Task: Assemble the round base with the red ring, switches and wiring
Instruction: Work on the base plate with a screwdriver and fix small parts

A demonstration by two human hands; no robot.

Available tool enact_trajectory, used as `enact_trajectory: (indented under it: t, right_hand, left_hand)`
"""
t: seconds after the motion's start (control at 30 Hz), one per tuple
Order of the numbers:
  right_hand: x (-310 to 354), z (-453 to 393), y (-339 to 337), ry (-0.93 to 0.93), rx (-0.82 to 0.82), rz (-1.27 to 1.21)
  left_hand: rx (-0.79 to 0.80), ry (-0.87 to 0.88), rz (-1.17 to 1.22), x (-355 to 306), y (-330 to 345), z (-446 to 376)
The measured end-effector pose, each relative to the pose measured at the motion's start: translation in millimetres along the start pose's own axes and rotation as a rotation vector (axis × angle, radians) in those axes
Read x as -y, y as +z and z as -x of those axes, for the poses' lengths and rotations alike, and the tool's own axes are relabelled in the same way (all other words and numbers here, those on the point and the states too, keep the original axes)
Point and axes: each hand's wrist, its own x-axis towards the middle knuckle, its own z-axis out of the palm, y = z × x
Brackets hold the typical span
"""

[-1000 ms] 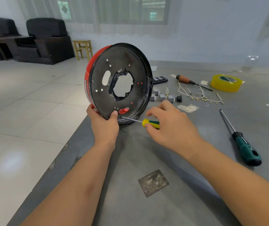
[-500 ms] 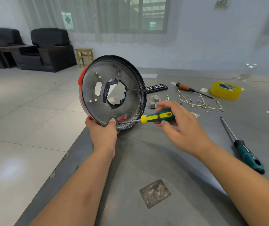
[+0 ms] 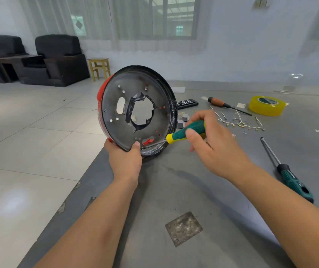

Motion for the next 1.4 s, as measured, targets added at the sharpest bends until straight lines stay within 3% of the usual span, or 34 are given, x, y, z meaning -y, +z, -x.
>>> enact_trajectory:
  t: [0.1, 0.2, 0.43, 0.6, 0.67, 0.83, 0.9, 1.17, 1.27, 1.4]
  right_hand:
    - [-8, 0, -5, -0.083, 0.124, -0.184]
    - [-9, 1, -5, -0.111, 0.110, -0.179]
    - [6, 5, -1, -0.016, -0.118, 0.259]
    - [3, 4, -5, -0.143, 0.110, -0.083]
    - [3, 3, -5, -0.176, 0.117, -0.116]
    - [11, 3, -1, -0.079, -0.118, 0.220]
    - [13, 3, 0, -0.060, -0.143, 0.330]
    - [3, 2, -5, -0.122, 0.119, -0.100]
    - [7, -1, -4, -0.087, 0.029, -0.039]
    - [16, 1, 4, -0.040, -0.179, 0.298]
  left_hand:
    - [-0.001, -0.013, 0.012, 0, -1, 0]
    - [-0.009, -0.023, 0.021, 1, -1, -2]
    - [0.004, -0.018, 0.015, 0, -1, 0]
    - [-0.013, -0.031, 0.024, -1, 0, -1]
    - [-0.009, -0.035, 0.020, -1, 0, -1]
    - [0.001, -0.016, 0.024, -1, 0, 1]
    - [-0.002, -0.020, 0.031, -1, 0, 1]
    - [-0.011, -0.035, 0.019, -1, 0, -1]
    - [-0.001, -0.015, 0.007, -1, 0, 0]
    - [0.019, 0.015, -0.019, 0, 0, 3]
